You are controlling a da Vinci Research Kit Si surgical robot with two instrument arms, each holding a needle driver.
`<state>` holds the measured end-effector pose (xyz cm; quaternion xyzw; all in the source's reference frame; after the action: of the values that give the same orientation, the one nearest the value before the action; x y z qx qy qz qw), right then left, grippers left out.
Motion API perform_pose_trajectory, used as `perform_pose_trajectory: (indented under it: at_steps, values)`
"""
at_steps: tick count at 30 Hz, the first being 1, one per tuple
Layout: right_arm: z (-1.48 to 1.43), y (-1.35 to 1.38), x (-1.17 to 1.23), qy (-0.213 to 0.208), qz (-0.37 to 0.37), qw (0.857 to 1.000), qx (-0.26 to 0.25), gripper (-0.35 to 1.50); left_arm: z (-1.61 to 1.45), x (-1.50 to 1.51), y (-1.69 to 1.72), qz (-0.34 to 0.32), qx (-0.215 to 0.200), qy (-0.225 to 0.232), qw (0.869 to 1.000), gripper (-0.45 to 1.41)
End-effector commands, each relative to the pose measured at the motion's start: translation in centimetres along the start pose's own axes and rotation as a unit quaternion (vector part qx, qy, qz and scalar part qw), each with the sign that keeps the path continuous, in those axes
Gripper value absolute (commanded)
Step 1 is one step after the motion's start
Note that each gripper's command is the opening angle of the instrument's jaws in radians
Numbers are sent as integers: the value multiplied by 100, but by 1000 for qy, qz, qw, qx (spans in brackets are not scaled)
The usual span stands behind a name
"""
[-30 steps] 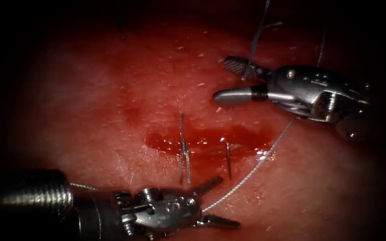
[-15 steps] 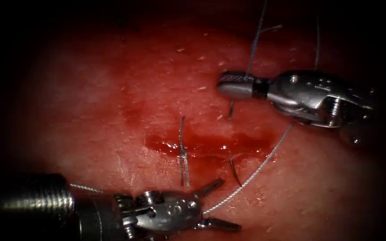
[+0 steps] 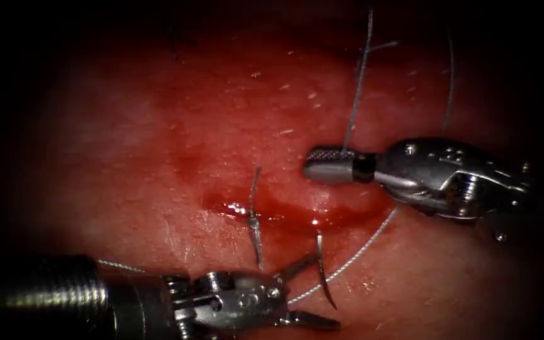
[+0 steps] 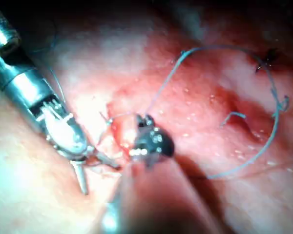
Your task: Wound Closure
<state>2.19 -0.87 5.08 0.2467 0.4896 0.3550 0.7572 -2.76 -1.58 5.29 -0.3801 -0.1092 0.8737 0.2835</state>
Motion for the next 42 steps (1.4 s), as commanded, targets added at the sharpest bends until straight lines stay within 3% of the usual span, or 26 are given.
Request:
perform_pose_trajectory:
  at_steps: [1, 2, 3, 7, 17, 23, 32, 38, 42]
  values:
    - [5, 11, 0, 23, 6, 1000, -4, 64, 3, 0, 2, 14, 0, 8, 1000, 66]
    - [3, 16, 2, 39, 1, 999, -3, 93, 0, 0, 3, 34, 3, 16, 999, 66]
    - [1, 19, 2, 50, -2, 999, -5, 98, -3, 1, 4, 47, 5, 22, 999, 66]
    - [-9, 26, 0, 61, -6, 998, -9, 94, -14, 8, 8, 106, 23, 42, 993, 67]
    - [-19, 20, -8, 60, -17, 998, -15, 62, -27, 49, -2, 198, 119, 82, 969, 66]
    - [-16, 18, -17, 61, -21, 998, -16, 20, -21, 56, -22, 226, 167, 74, 957, 62]
    - [-13, 21, -25, 63, -25, 997, -23, 5, 1, 68, -38, 225, 174, 77, 956, 62]
    - [-12, 22, -27, 55, -27, 998, -35, -5, 5, 70, -54, 222, 175, 84, 955, 52]
    - [-12, 23, -30, 54, -28, 997, -37, -10, 6, 66, -63, 223, 174, 85, 955, 25]
